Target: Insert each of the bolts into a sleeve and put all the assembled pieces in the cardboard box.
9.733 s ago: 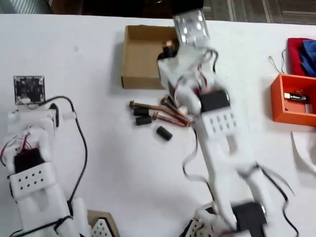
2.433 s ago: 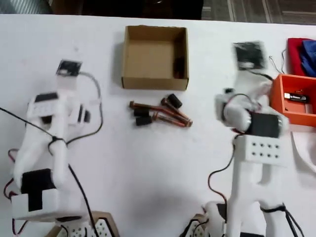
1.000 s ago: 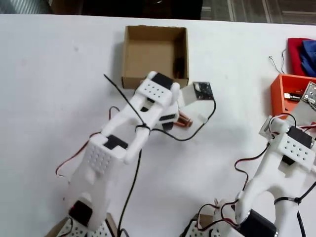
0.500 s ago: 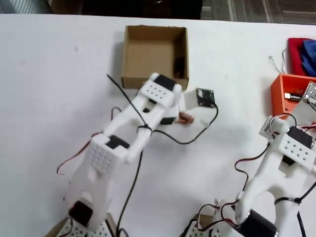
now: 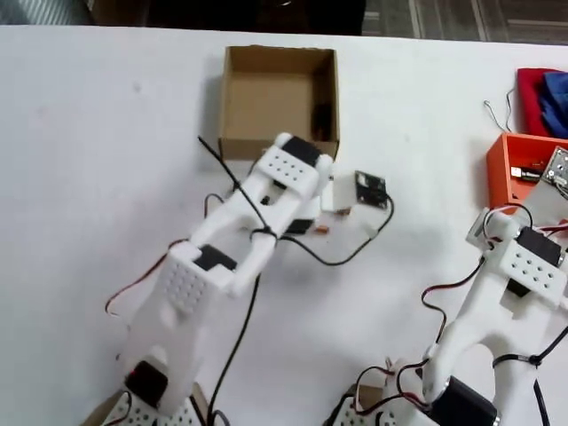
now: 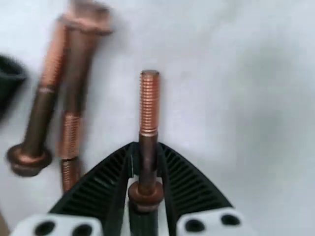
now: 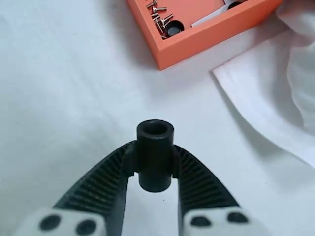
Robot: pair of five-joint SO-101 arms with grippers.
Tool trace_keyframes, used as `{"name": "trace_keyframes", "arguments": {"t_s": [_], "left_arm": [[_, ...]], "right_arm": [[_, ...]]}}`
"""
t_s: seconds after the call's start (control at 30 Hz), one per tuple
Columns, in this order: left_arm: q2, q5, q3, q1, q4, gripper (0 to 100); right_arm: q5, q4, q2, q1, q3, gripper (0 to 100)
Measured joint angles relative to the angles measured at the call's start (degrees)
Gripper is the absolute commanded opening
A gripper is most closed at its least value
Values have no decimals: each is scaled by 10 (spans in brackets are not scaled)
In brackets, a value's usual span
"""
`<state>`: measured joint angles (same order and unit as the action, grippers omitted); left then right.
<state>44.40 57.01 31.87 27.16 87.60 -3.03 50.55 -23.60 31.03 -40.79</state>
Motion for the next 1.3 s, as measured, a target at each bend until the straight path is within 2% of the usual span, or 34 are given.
{"name": "trace_keyframes", "arguments": {"t_s": [0.23,0.4,0.5,0.73,0.87,0.97,1.17,1.3], "left_arm": [[-110,16,0,17,23,24],[-172,74,-1,-7,114,24],[-210,97,-22,-65,131,24],[-251,203,-119,-275,129,24],[-246,215,-186,-377,76,24],[-219,215,-229,-422,-4,24],[-166,215,-292,-447,-166,29],[-163,215,-302,-447,-244,110]], "right_arm": [[0,0,4,0,0,21],[0,-2,5,0,0,21],[0,-2,5,0,0,21],[0,-2,5,0,0,21],[0,-2,5,0,0,21],[0,-2,5,0,0,21],[0,-2,5,0,0,21],[0,-7,5,0,0,21]]}}
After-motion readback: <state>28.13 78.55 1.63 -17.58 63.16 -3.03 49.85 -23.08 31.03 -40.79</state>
